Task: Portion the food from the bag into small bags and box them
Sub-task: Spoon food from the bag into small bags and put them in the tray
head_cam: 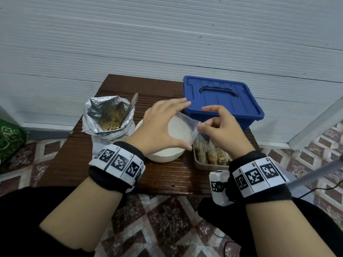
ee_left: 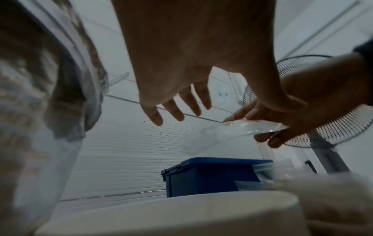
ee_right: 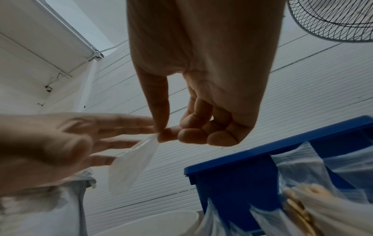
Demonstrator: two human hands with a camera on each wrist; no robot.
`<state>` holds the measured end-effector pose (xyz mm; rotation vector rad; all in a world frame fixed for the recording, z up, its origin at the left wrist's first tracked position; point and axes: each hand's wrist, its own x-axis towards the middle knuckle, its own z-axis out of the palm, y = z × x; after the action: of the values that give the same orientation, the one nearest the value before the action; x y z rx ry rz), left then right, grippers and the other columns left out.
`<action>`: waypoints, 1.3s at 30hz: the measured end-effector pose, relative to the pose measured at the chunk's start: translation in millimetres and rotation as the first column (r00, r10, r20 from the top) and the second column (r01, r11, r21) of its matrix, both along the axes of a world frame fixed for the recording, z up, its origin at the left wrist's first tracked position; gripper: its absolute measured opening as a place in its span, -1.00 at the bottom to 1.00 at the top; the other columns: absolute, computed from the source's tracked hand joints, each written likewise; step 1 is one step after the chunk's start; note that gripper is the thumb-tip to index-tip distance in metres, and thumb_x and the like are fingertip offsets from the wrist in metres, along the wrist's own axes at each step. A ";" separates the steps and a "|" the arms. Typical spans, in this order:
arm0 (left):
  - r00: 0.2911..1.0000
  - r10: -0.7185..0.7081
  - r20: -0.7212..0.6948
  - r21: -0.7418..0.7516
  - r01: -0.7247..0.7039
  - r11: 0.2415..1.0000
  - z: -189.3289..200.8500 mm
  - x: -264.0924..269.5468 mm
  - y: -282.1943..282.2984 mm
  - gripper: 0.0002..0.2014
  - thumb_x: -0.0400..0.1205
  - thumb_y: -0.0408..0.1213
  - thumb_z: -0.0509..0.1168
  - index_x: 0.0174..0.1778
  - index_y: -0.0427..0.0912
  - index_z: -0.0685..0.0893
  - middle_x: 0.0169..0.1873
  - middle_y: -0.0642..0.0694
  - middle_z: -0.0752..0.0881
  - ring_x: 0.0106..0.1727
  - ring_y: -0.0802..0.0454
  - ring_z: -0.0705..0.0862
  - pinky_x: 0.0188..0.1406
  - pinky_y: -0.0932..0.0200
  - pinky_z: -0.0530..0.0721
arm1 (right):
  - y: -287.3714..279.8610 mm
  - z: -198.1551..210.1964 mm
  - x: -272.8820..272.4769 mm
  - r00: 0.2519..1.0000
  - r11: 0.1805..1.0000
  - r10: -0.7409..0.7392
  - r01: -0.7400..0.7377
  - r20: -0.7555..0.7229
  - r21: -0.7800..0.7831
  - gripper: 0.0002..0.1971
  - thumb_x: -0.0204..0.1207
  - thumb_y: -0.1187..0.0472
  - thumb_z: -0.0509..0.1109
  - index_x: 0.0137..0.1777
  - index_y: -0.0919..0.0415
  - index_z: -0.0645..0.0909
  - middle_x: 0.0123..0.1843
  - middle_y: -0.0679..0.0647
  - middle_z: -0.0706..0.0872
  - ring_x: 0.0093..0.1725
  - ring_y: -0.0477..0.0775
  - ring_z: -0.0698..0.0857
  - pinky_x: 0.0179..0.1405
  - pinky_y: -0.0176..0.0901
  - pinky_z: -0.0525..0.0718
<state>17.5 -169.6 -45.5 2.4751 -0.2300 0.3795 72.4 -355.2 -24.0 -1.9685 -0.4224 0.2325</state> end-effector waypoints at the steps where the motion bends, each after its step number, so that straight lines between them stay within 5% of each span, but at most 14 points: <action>1: 0.999 -0.034 -0.006 0.070 0.034 0.997 -1.1 -0.3 -0.4 0.03 0.16 0.35 0.51 0.57 0.24 0.29 0.55 0.26 0.31 0.55 0.23 0.16 0.47 0.12 0.02 | 0.6 -0.3 -0.5 1.000 1.000 0.008 -0.008 0.002 -0.002 -0.58 0.51 0.30 0.45 0.31 0.00 0.47 -0.24 0.13 0.71 -0.28 -0.11 0.67 -0.20 -0.32 0.54; 4: 0.998 -0.064 -0.021 0.150 0.066 0.986 -5.4 -0.2 -2.1 -0.04 0.19 0.32 0.52 0.53 0.27 0.36 0.48 0.26 0.42 0.57 0.19 0.20 0.43 0.13 0.00 | 3.3 -1.8 -1.6 0.999 0.999 0.034 -0.034 -0.003 0.007 -0.57 0.50 0.30 0.46 0.31 0.01 0.46 -0.27 0.14 0.71 -0.33 -0.14 0.64 -0.19 -0.28 0.54; 15: 0.999 -0.023 0.028 0.026 0.022 0.999 -4.5 -1.3 -3.6 -0.30 0.21 0.30 0.53 0.26 0.17 0.60 0.20 0.30 0.59 0.37 0.20 0.46 0.36 0.12 0.17 | 9.3 2.2 -5.0 0.997 0.998 -0.012 0.016 -0.071 0.068 -0.72 0.61 0.05 0.33 0.29 0.03 0.50 -0.32 -0.04 0.77 -0.36 -0.27 0.65 -0.20 -0.27 0.56; 24: 0.997 0.024 0.072 -0.154 -0.013 0.988 -5.6 -0.3 -2.6 -0.50 0.23 0.39 0.38 0.01 0.23 0.67 -0.02 0.27 0.74 0.16 0.32 0.62 0.38 -0.15 0.41 | 7.7 2.7 -6.9 0.998 0.999 0.023 -0.020 -0.060 0.051 -0.58 0.51 0.21 0.47 0.33 0.03 0.48 -0.16 0.12 0.80 -0.29 -0.28 0.68 -0.12 -0.30 0.54; 28: 0.997 0.052 0.065 -0.190 -0.038 0.981 -3.2 -1.2 -4.9 -0.55 0.22 0.32 0.50 -0.06 0.21 0.71 -0.08 0.26 0.76 0.09 0.32 0.65 0.32 -0.01 0.50 | 8.1 3.3 -7.1 0.999 0.999 0.011 -0.009 -0.048 0.044 -0.63 0.52 0.17 0.46 0.30 0.03 0.51 -0.14 0.14 0.81 -0.27 -0.22 0.69 -0.14 -0.30 0.55; 33: 0.991 0.096 0.092 -0.288 -0.066 0.955 7.9 -5.5 -6.6 -0.61 0.28 0.11 0.58 -0.03 0.07 0.76 -0.08 0.17 0.77 0.06 0.28 0.67 0.13 0.46 0.52 | 10.1 4.9 -6.9 0.995 0.984 -0.079 0.088 -0.058 0.158 -0.82 0.61 0.09 0.35 0.18 0.05 0.58 -0.26 0.04 0.80 -0.38 -0.28 0.66 -0.23 -0.28 0.58; 39: 0.954 0.216 0.206 -0.459 -0.100 0.883 47.4 -22.7 4.8 -0.61 0.33 -0.03 0.59 0.04 -0.03 0.74 -0.07 0.14 0.76 -0.04 0.33 0.69 -0.06 0.46 0.61 | 25.6 5.2 -7.3 0.985 0.963 -0.171 0.171 -0.015 0.206 -0.78 0.69 0.10 0.21 0.05 0.16 0.65 -0.29 0.04 0.75 -0.43 -0.22 0.59 -0.35 -0.37 0.50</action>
<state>-5.2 -164.8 1.9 1.9929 -0.0322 0.7341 65.1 -329.6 -18.8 -1.7883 -0.2645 0.0717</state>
